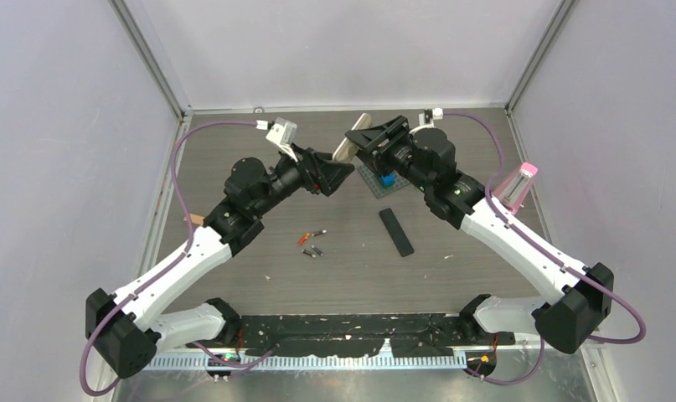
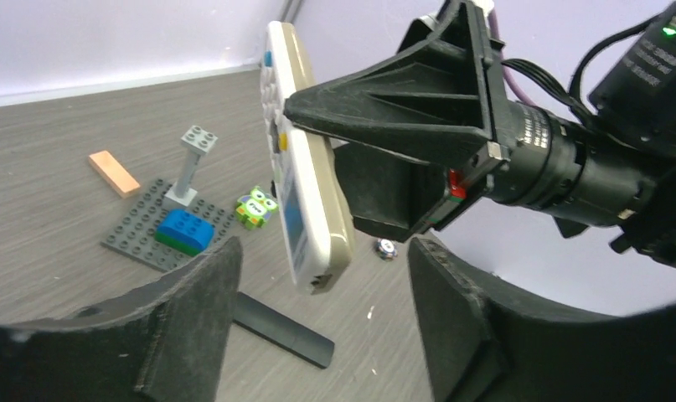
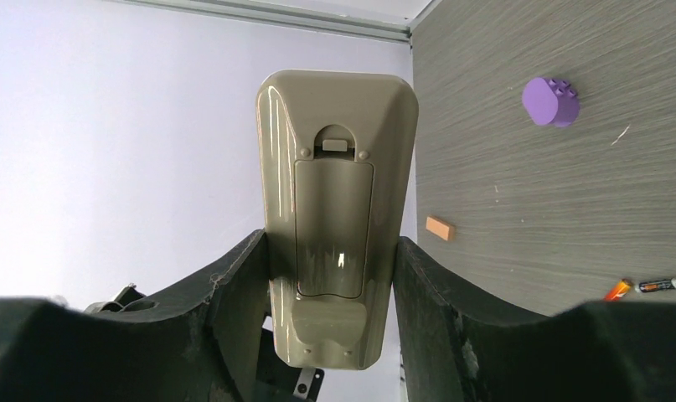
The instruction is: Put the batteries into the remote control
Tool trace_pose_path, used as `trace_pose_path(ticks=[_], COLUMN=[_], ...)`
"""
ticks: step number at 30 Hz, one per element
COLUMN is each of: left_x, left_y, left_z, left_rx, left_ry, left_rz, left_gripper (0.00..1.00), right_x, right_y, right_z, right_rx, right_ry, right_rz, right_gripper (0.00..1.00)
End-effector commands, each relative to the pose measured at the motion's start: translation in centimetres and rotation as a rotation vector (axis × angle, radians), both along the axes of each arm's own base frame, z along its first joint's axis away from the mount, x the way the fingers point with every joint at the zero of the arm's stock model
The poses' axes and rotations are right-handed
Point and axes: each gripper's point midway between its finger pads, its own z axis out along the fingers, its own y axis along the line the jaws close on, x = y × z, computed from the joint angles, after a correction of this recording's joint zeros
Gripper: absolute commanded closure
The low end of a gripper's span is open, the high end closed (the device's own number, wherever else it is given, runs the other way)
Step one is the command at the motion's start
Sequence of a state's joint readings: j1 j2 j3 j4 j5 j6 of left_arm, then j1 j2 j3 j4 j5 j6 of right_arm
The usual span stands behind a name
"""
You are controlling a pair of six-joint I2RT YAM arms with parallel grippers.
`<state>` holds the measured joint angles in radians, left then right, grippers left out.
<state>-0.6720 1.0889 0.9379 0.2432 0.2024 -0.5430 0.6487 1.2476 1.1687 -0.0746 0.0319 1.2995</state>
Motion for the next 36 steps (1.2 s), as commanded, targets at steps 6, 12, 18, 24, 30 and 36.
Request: trace_pose_path(ticks=[6,12,18,24,30,36], left_x=[1.9,2.1,1.8,-0.4,-4.4,-7.4], left_y=[0.0,0.1,1.7,3.3,3.7,3.1], left_z=[3.4,2.9,3.2,4.5,5.4,5.2], left_rx=[-0.073,-0.056,0.065,0.209,0.286,0.274], left_ry=[-0.045,-0.032,-0.114,-0.246,-0.259,-0.232], left_rz=[0.082,0.092,0.139,0.103,-0.051,-0.208], left_gripper=[0.65,1.00,1.00,1.00,1.00,1.00], right_x=[-0.6,-0.6,-1.3,-1.6,-2.8,-7.1], right_y=[0.4,1.0,0.8,0.4,0.7,1.0], right_z=[3.7,2.9,2.7,3.5,4.7,9.2], right_rx=[0.149,0.152,0.056,0.038,0.003,-0.035], right_ry=[-0.017,0.016,-0.074,-0.164,-0.326,-0.643], right_rz=[0.000,0.019,0.079,0.219,0.427,0.616], right_gripper=[0.77,0.58,0.14,0.04,0.04,0.05])
